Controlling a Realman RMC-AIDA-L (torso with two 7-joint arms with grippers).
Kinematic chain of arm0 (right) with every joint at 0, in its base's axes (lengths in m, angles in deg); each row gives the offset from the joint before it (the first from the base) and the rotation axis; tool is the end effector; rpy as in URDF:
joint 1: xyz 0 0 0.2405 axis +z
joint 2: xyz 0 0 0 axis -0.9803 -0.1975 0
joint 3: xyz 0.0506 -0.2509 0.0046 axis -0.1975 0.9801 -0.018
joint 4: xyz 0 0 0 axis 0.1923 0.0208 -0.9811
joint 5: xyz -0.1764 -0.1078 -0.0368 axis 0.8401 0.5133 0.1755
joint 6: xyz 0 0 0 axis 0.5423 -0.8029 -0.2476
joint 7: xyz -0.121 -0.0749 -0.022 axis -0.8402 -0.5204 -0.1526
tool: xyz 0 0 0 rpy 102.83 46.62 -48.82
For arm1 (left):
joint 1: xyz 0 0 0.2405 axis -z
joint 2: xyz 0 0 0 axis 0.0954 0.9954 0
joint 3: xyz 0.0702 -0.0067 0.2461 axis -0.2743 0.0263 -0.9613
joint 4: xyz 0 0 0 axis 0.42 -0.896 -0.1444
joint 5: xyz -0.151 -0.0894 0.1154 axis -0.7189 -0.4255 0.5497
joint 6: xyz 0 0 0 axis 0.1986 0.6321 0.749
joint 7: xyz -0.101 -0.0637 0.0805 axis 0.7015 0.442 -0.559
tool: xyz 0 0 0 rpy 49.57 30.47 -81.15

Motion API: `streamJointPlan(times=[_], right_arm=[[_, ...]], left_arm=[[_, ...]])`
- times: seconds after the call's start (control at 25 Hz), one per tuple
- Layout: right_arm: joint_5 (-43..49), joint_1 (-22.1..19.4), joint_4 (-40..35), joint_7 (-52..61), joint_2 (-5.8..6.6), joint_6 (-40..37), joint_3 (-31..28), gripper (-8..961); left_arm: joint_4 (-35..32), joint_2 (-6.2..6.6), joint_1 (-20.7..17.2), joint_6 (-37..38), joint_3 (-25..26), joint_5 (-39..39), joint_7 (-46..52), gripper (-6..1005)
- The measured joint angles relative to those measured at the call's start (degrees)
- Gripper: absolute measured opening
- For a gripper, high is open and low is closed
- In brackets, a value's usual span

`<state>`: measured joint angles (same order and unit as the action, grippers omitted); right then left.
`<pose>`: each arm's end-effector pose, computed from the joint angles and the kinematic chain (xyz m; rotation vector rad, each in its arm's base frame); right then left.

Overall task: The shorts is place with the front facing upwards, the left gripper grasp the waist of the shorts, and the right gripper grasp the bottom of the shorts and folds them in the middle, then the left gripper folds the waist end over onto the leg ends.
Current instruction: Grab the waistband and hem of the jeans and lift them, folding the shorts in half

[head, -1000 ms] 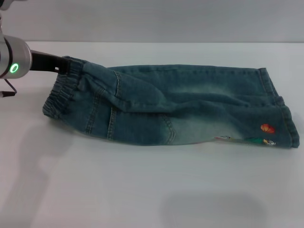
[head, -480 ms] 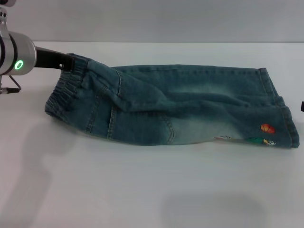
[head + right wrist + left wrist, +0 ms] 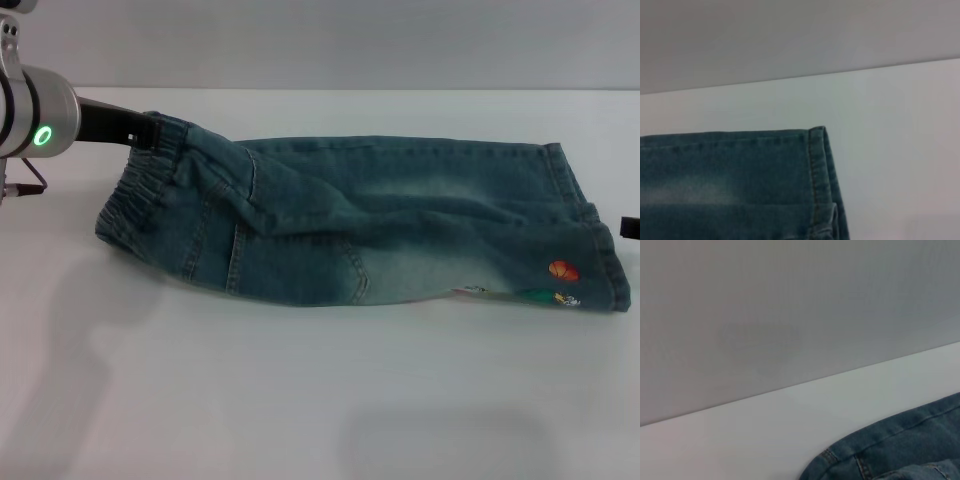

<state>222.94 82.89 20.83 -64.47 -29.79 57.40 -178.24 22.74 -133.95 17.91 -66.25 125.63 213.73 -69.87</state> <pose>0.2846 0.3201 0.0632 -1.7708 1.3286 0.0604 -0.1745 0.3799 0.0471 -2.0339 -0.9759 0.0383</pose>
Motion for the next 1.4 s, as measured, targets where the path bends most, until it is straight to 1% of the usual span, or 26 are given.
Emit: streamJointPlan(times=[0.08,0.36,0.72,1.4], right_arm=[[-0.1,1.2,-1.3,-0.2,0.02,-0.5,0.1,725],[0.0,3.0,-3.1,-0.2,0.02,-0.9,0.1,724],[0.1,4.4,-5.9,-0.3,0.07,-1.8,-0.1,724],[0.3,8.9,-12.0,-1.3,0.17,-2.2,-0.2,718]], left_arm=[[0.0,0.0,0.0,0.0,0.0,0.0,0.0,26],[0.0,0.0,0.1,0.0,-0.1,0.0,0.0,26],[-0.1,0.0,0.6,-0.1,-0.1,0.0,0.0,27],[-0.2,0.1,1.1,-0.1,-0.1,0.0,-0.2,26]])
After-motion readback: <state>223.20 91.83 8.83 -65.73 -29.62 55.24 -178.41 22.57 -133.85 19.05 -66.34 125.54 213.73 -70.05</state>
